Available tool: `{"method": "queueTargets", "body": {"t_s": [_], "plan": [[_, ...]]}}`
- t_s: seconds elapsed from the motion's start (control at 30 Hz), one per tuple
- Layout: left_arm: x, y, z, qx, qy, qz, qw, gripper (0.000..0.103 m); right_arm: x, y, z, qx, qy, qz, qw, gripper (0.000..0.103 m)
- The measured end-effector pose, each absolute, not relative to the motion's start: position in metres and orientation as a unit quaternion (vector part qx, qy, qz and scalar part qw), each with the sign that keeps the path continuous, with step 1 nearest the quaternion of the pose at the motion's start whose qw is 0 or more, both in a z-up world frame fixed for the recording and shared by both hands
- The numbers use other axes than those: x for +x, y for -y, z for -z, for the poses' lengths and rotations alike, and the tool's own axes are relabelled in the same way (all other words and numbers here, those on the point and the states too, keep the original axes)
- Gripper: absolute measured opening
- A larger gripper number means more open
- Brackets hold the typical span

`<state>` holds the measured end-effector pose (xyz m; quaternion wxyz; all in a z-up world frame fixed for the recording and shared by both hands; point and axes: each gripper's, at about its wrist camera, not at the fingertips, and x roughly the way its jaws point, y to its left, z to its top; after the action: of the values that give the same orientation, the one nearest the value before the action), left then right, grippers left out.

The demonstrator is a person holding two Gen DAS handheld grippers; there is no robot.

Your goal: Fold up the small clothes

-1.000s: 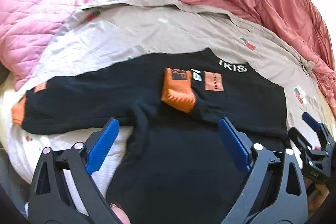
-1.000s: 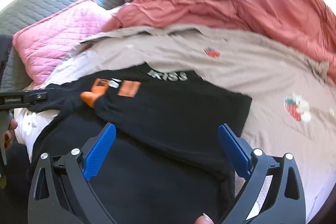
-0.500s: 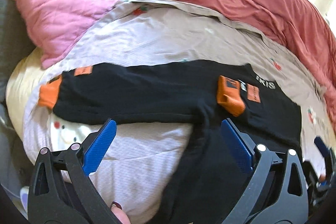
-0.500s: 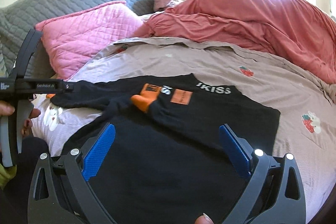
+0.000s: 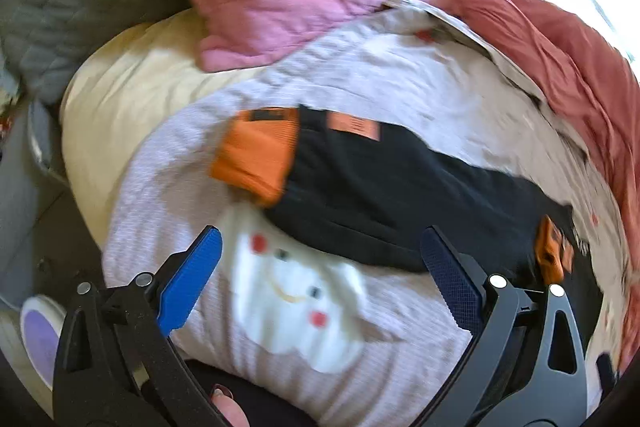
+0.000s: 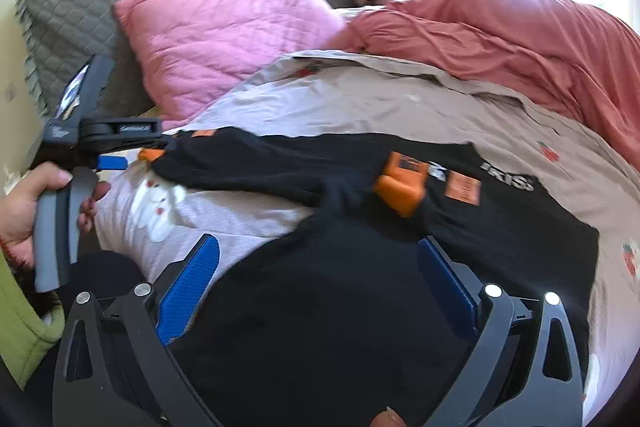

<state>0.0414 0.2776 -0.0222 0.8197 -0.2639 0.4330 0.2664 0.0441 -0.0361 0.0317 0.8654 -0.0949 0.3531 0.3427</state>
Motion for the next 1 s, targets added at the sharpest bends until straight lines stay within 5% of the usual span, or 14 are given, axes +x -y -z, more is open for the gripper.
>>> {"method": "queueTargets", "body": {"t_s": [0.13,0.33,0.4,0.5,1.0], "plan": [[0.034,-0.302,0.029,-0.291,-0.416,-0.279,0.815,0.091,0.032,0.014,-0.03,-0.113,-0.354,-0.357,0.857,0.098],[0.034,-0.337,0.047,-0.357,-0.387,-0.291,0.799,0.066,0.015,0.009,-0.019,-0.146,-0.36,-0.357,0.85,0.098],[0.039,-0.345,0.055,-0.373,-0.384,-0.296,0.791,0.033,0.013,0.013,-0.014,-0.157,-0.364,-0.349,0.849,0.098],[0.04,-0.341,0.056,-0.38,-0.369,-0.287,0.798,0.009,0.019,0.028,-0.006,-0.154,-0.379,-0.333,0.85,0.098],[0.107,-0.178,-0.051,-0.28,-0.328,-0.103,0.896,0.007,0.072,0.158,0.011,-0.025,-0.437,-0.198,0.877,0.098]]}}
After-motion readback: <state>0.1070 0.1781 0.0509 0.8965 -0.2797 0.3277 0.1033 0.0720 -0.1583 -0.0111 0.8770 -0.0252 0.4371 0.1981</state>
